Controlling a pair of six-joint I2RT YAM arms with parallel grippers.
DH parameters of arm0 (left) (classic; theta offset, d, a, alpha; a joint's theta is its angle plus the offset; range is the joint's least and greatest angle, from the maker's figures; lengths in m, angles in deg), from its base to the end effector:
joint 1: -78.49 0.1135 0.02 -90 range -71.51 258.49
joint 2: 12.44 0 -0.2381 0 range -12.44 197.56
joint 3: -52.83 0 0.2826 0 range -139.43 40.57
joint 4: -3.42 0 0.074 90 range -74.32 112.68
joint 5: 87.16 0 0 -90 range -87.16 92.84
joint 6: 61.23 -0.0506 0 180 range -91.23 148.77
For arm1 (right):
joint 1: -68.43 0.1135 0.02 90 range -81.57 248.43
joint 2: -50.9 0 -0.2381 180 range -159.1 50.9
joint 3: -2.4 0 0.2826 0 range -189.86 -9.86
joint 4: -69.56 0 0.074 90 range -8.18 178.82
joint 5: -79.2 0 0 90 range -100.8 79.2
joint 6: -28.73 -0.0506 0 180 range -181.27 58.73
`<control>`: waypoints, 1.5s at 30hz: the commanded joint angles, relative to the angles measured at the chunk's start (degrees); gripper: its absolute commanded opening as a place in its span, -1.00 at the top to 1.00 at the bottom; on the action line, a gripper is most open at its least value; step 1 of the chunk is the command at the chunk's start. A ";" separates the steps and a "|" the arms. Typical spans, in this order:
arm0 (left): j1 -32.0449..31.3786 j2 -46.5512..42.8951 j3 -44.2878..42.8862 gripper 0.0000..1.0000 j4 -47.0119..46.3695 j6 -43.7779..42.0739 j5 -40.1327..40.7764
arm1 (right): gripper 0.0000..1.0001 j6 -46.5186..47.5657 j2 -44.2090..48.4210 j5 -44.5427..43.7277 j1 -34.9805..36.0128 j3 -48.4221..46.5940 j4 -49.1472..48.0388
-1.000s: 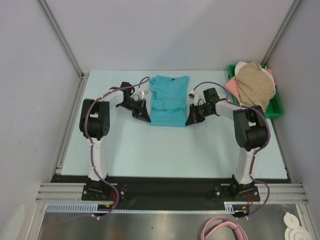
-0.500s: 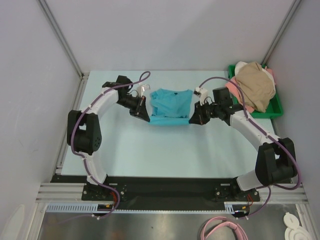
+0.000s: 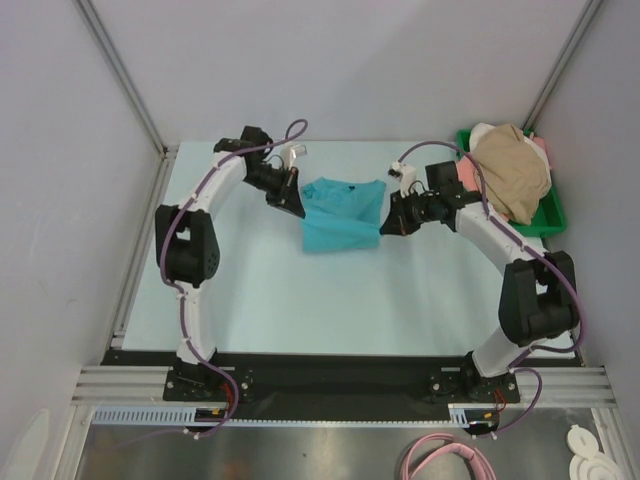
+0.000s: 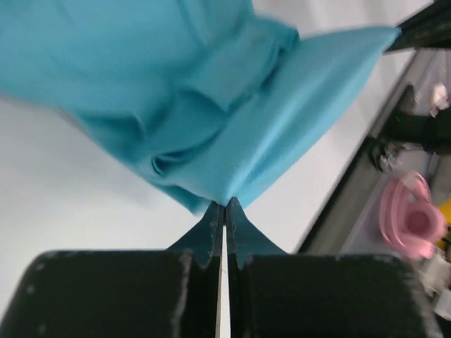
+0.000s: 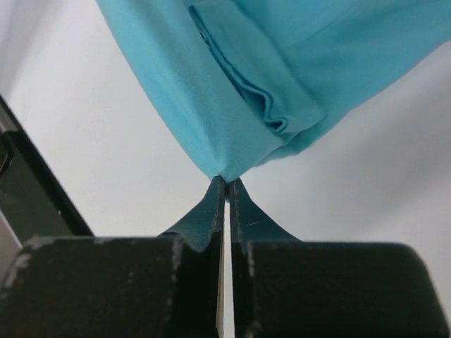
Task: Fold and stack the t-shirts
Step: Fold the tshirt
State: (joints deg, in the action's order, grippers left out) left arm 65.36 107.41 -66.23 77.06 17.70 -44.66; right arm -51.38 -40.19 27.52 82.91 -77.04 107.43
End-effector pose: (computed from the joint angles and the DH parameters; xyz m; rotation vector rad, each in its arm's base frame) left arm 0.4299 -0.1386 0.2119 0.7127 2.5624 -1.1745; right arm 0.3554 0.1242 0.2080 -0.7856 2.2203 0.8455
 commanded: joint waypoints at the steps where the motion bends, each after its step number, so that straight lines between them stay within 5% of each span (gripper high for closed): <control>1: 0.12 6.69 -17.08 0.99 2.33 -0.27 3.38 | 1.00 2.15 -3.73 -0.44 -2.17 -9.34 -0.29; 5: 0.12 18.56 -36.52 0.98 2.61 3.15 6.28 | 1.00 2.24 -11.81 -1.76 -2.97 -17.53 -2.40; 6: 0.12 20.05 -37.68 0.59 -2.80 4.47 7.16 | 1.00 1.80 -15.40 -1.94 -3.31 -18.94 -3.97; 9: 0.12 19.54 -33.48 0.20 -19.99 7.11 12.07 | 0.96 0.40 -23.39 -2.90 -3.67 -24.48 -8.44; 12: 0.47 18.14 -30.40 -0.34 -31.20 10.71 18.24 | 0.36 -3.71 -27.12 -4.05 -4.72 -30.11 -11.52; 15: 0.73 15.07 -30.05 -0.34 -31.34 15.55 17.28 | -0.05 -6.81 -26.25 -2.30 -6.30 -28.81 -14.00; 19: 0.56 3.57 -9.48 -0.35 -35.27 15.73 11.32 | -0.35 -4.62 -18.71 -1.85 -7.10 -21.45 -13.74; 24: -0.06 -5.95 7.30 -0.32 -39.51 15.64 2.44 | -0.50 -4.18 -17.80 0.60 -7.71 -16.49 -11.29; 30: -0.41 -0.07 6.27 -0.27 -36.34 17.13 -6.98 | -0.57 -6.19 -26.31 6.14 -7.80 -20.27 -6.98; 45: 4.69 15.92 -6.99 -0.29 -28.34 20.12 -1.80 | -0.42 -4.88 -26.68 9.39 -7.89 -19.30 -7.33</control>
State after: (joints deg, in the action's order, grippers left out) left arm 69.60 120.46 -67.59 46.70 36.87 -45.36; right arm -56.59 -68.34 35.00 74.99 -94.78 100.70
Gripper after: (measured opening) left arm 0.646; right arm 0.719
